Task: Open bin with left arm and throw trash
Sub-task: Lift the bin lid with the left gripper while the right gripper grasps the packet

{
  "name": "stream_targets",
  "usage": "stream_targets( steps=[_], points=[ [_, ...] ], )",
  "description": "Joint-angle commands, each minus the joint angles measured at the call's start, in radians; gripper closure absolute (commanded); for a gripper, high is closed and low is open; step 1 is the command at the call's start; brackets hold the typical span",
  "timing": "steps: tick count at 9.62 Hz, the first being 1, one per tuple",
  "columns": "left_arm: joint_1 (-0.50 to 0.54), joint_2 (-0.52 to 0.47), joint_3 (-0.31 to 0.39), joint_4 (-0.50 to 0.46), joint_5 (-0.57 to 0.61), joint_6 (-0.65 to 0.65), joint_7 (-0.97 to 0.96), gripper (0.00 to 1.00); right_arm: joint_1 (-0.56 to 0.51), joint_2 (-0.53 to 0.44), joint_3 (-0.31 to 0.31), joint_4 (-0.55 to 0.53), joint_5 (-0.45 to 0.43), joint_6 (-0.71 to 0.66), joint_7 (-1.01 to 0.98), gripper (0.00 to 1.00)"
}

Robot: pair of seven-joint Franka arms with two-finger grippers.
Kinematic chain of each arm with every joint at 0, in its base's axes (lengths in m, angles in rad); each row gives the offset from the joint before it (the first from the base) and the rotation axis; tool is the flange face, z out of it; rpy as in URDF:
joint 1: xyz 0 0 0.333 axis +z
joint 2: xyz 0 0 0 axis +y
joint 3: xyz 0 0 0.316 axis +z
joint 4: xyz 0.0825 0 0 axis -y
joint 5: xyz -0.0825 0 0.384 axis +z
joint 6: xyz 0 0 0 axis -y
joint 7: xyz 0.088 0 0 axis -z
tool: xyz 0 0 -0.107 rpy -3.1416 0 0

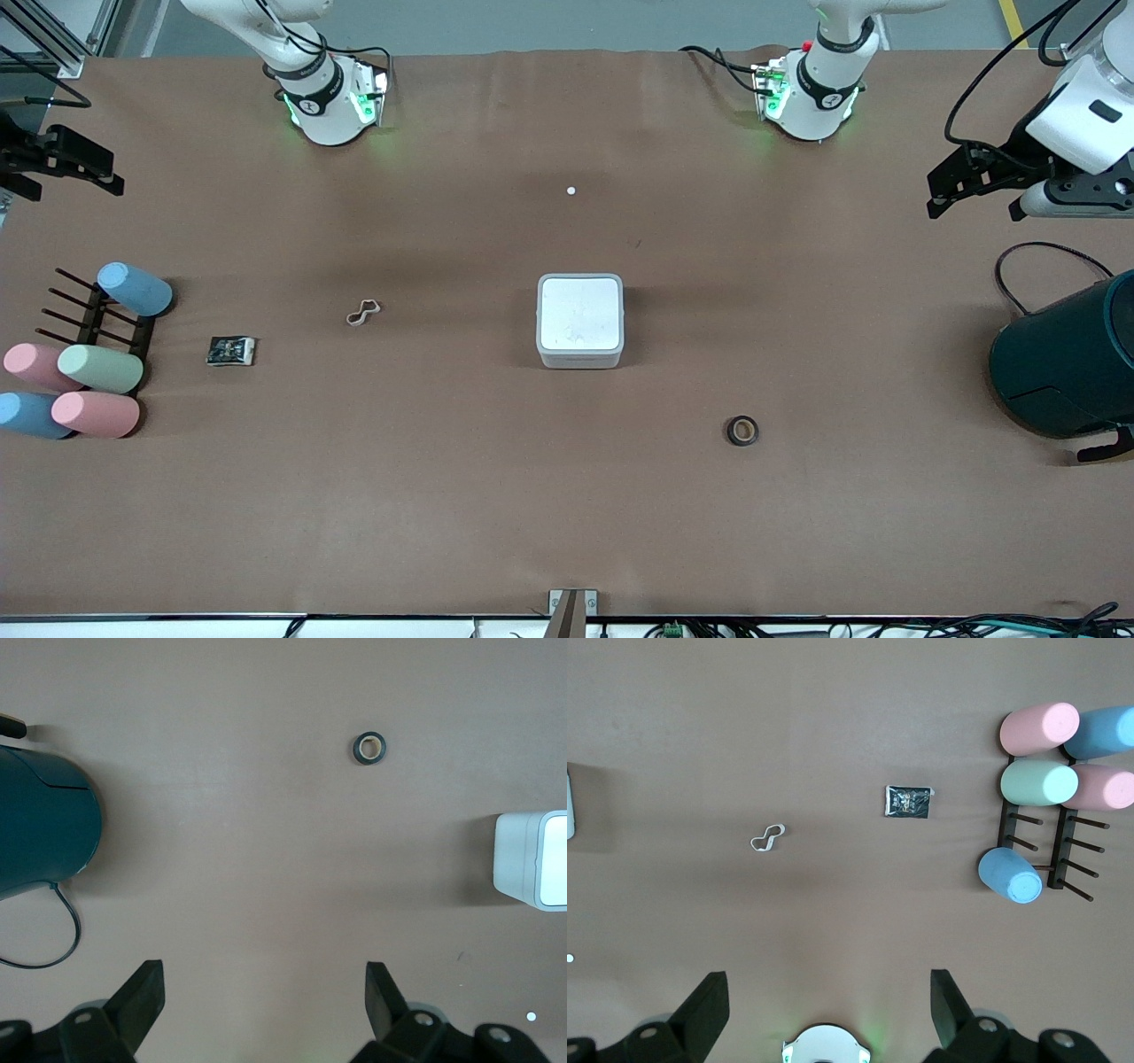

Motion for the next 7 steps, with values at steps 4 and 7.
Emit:
stream_targets(
  steps=[4,7],
  points=[
    [-0.023,0.059,-0.040,0.068,-0.013,-0.083,0.013,0.00,-0.020,-0.006,-0.004,-0.135,-0.022,0.130,0.016,0.00],
    [-0.049,0.197,-0.187,0.079,-0.022,-0.048,0.012,0.50,-0.132,0.104,-0.004,-0.269,-0.008,0.347,-0.029,0.00]
  ],
)
